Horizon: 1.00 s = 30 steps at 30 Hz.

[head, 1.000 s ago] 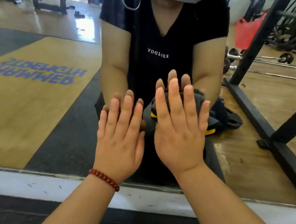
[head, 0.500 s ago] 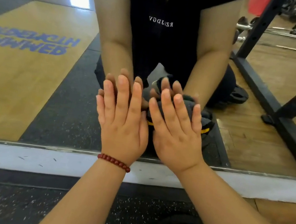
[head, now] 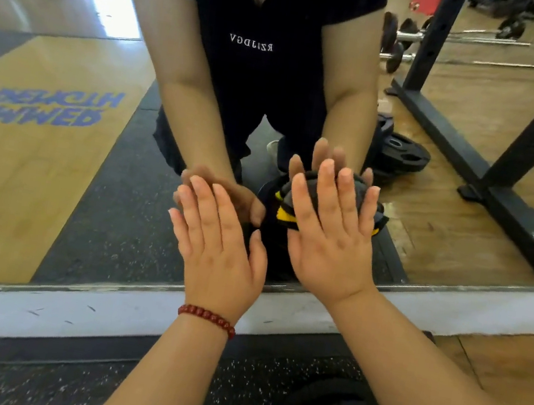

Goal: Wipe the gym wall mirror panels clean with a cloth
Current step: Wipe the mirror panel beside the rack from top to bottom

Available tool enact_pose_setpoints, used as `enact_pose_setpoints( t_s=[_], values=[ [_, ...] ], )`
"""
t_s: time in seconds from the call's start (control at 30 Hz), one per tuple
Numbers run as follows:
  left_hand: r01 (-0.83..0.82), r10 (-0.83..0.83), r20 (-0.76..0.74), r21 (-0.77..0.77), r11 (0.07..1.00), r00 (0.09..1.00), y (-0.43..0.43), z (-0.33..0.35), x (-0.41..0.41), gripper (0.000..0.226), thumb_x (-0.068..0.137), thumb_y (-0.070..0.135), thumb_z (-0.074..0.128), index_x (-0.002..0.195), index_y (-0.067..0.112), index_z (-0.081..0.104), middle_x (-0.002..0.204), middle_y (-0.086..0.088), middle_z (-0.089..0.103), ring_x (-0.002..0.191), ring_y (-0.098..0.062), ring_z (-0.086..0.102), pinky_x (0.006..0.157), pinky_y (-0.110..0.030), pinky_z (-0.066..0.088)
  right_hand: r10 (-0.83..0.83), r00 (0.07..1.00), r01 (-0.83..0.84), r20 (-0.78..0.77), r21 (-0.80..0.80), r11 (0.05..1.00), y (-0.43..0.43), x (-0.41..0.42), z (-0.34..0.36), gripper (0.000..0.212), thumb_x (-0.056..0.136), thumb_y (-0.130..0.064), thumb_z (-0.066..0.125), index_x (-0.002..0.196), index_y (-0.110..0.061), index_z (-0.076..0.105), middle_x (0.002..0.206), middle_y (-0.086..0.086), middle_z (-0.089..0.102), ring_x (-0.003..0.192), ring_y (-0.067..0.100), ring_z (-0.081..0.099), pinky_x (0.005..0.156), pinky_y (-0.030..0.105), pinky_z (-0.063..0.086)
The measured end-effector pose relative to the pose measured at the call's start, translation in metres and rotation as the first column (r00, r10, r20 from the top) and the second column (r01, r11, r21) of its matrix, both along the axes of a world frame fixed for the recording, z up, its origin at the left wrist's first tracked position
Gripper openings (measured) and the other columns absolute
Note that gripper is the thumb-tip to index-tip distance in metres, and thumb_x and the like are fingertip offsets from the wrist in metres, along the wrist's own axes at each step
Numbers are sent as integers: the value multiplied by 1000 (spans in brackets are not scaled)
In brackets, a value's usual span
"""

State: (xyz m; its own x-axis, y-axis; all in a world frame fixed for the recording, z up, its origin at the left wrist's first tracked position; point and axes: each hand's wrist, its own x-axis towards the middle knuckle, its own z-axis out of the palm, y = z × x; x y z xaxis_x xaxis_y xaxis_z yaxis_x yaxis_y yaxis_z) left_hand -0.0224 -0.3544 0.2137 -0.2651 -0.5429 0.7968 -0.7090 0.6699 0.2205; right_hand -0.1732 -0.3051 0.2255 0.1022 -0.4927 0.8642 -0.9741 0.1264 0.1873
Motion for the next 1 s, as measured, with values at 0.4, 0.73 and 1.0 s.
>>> enact_pose_setpoints(
  t_s=[0.4,0.73,1.0],
  values=[
    [32,-22,105,-91,995,994,15,34,-43,79,92,37,55,155,23,10,157,-20,6,146,-40,-3,115,-63,-4,-143,978,129,153,99,987,29,-28,-32,85,95,-34,43,157,-18,-12,162,8,-25,151,25,-17,121,48,-11],
    [39,-28,93,-113,993,995,20,38,-50,86,89,33,57,156,21,5,157,-18,-4,147,-44,-10,115,-62,-8,-23,734,256,679,-244,935,16,-43,34,64,104,-41,24,150,1,8,156,28,4,149,30,-10,121,49,-8],
    [118,-86,174,-183,976,981,24,72,-64,78,90,32,56,154,10,15,157,-19,9,148,-24,-22,119,-53,-10,0,703,257,711,-255,932,14,-28,65,66,105,-40,27,153,1,8,158,31,5,148,29,-11,120,50,-9]
  ],
)
